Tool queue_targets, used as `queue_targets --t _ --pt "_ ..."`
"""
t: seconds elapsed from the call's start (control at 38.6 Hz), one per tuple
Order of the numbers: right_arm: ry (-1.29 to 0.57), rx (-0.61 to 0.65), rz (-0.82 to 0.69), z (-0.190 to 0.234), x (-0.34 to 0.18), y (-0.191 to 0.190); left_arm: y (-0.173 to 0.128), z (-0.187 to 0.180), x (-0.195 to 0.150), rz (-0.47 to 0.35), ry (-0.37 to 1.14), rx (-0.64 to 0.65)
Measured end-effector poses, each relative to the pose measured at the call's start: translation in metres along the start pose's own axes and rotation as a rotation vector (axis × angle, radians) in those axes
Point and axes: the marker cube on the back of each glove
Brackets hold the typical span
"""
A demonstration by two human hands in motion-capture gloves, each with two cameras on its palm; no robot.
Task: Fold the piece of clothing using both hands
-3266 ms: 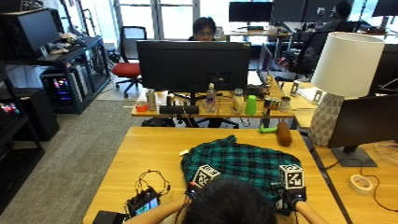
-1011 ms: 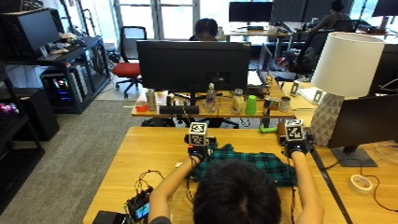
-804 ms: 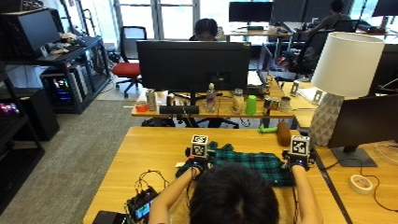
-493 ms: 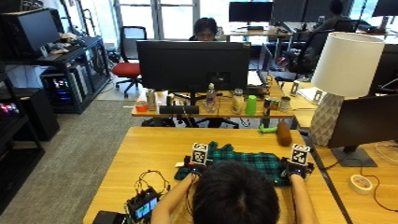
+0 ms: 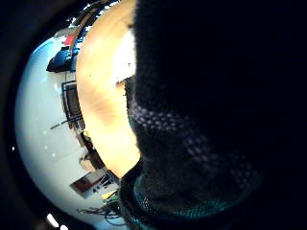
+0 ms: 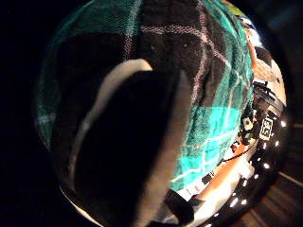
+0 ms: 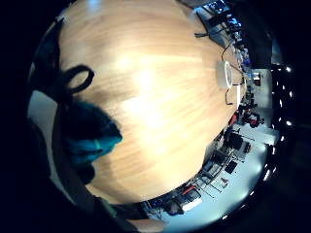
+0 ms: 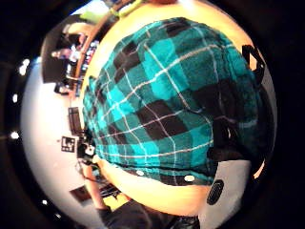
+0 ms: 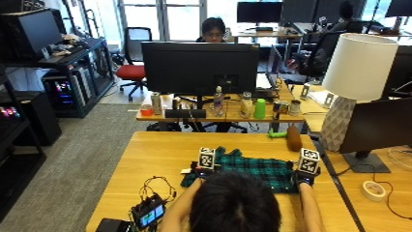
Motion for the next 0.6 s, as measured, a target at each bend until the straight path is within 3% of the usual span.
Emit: queue_targets --t 0.13,0.21,0.47,0.6 --pt "0.044 -0.057 0.024 -0.012 -0.003 0.004 0.004 -0.009 0.000 -0.011 0.032 -0.069" --pt "0.010 -0.024 0.016 -0.030 -0.009 -0.001 0.005 -0.019 -0.006 -0.018 0.062 -0.071" --pt "-0.072 0.066 -0.044 -0.120 -0.061 0.004 0.020 -0.075 -0.050 -0.080 0.170 0.035" --pt "-0.060 0.080 -0.094 -0.138 -0.116 -0.020 0.033 -0.102 -0.074 -0.137 0.178 0.095"
